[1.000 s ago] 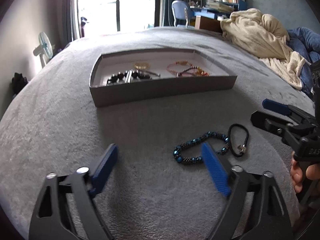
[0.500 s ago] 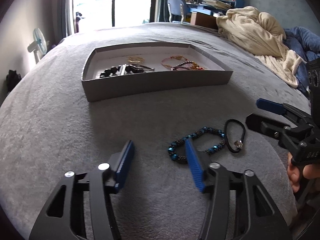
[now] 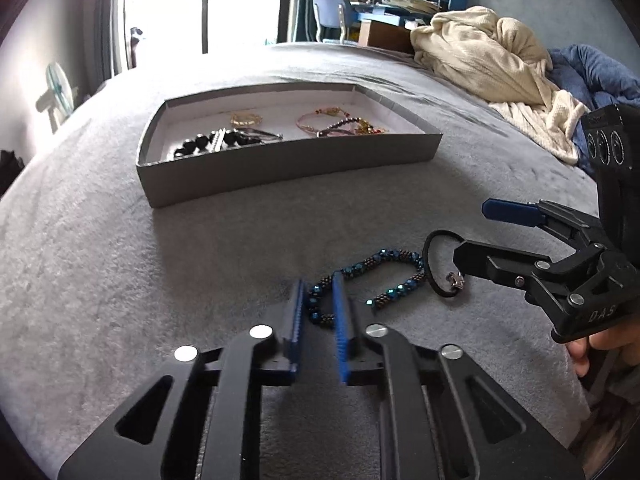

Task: Organize jewelry
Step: 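Grasp the blue bead bracelet with the left tool while the right tool grasps the black hair tie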

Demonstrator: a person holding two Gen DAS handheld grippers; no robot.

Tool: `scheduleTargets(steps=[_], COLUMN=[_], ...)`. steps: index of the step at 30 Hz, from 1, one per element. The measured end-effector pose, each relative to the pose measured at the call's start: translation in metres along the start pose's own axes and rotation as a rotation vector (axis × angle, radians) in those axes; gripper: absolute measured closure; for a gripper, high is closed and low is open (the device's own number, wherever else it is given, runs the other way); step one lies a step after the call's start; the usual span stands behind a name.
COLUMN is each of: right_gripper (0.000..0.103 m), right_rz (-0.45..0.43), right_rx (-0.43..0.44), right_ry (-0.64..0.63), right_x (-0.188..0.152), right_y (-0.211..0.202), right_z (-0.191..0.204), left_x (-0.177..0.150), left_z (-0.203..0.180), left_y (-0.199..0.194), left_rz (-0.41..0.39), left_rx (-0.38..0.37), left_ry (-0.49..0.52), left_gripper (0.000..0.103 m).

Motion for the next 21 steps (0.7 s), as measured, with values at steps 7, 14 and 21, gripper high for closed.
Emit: scheduleTargets(steps=[7, 14, 21], right_gripper=[0.007, 0.039, 0.06], right_rz=[-0.002, 0.057, 0.071], right_rx=[0.017, 0.007, -0.009], right_ry=[-0.005, -0.028, -0.045], right_x=[0.0, -0.004, -0.004], right_y=[-0.001, 0.01, 0.014], right_z=[0.001, 0.004, 0.006], left_x=[0.0, -0.001, 0.001], left_z=[0.031, 0.038, 0.03], left_y=[-0.008, -0.009, -0.006], left_rz=[-0.046, -0.049, -0.037], left_rx=[0.032, 0.043, 0.04], left_ry=[-0.168, -0.213, -0.167], left_gripper=[0.096, 0.094, 0.067])
Point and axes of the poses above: each gripper's, at about its wrist camera, not at the fingertips, and y roughly the way its jaws point, z to its left, x to its top, the point moved 4 cm from there along y, roughly the way its jaws point, and after that the axes turned 4 degrees about -x, right-handed, at the moved point
